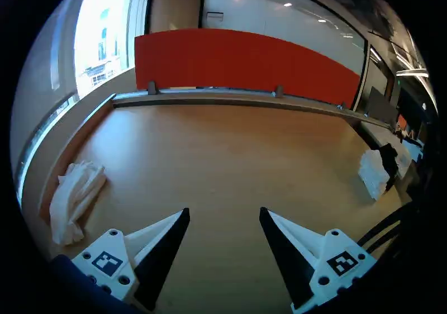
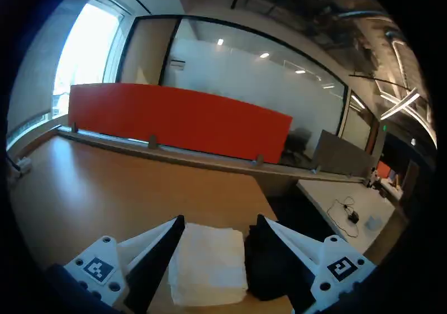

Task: Fold towel

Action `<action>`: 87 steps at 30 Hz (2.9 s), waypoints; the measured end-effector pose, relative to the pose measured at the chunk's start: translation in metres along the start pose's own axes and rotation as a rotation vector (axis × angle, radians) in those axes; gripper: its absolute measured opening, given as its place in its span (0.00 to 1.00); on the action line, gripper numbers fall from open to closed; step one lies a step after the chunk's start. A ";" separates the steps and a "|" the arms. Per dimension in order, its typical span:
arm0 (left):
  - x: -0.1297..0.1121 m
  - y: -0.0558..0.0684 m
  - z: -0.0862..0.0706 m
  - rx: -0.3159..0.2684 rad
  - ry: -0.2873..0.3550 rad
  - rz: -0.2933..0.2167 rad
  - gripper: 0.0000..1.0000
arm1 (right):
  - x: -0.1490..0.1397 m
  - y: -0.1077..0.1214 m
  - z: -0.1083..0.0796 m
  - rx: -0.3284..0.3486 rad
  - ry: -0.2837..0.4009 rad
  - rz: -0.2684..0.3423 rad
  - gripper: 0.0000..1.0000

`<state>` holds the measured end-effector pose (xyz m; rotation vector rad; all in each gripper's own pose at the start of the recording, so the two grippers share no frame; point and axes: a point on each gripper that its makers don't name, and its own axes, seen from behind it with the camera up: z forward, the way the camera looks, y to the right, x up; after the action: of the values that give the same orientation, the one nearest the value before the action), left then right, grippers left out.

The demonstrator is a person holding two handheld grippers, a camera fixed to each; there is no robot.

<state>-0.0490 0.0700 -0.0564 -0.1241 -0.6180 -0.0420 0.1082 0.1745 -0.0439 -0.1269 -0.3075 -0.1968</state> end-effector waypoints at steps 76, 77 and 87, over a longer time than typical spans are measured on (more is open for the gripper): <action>0.108 -0.047 -0.007 0.092 0.574 -0.008 0.92 | 0.118 -0.204 -0.007 0.186 0.300 0.143 1.00; 0.104 -0.049 -0.005 0.096 0.577 -0.009 0.92 | 0.116 -0.205 -0.006 0.185 0.301 0.144 1.00; 0.065 -0.064 0.017 0.115 0.606 0.024 0.92 | 0.091 -0.221 0.001 0.181 0.318 0.135 1.00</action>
<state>-0.0109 0.0084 0.0011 -0.0037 -0.0135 -0.0188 0.1460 -0.0556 0.0066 0.0633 0.0014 -0.0530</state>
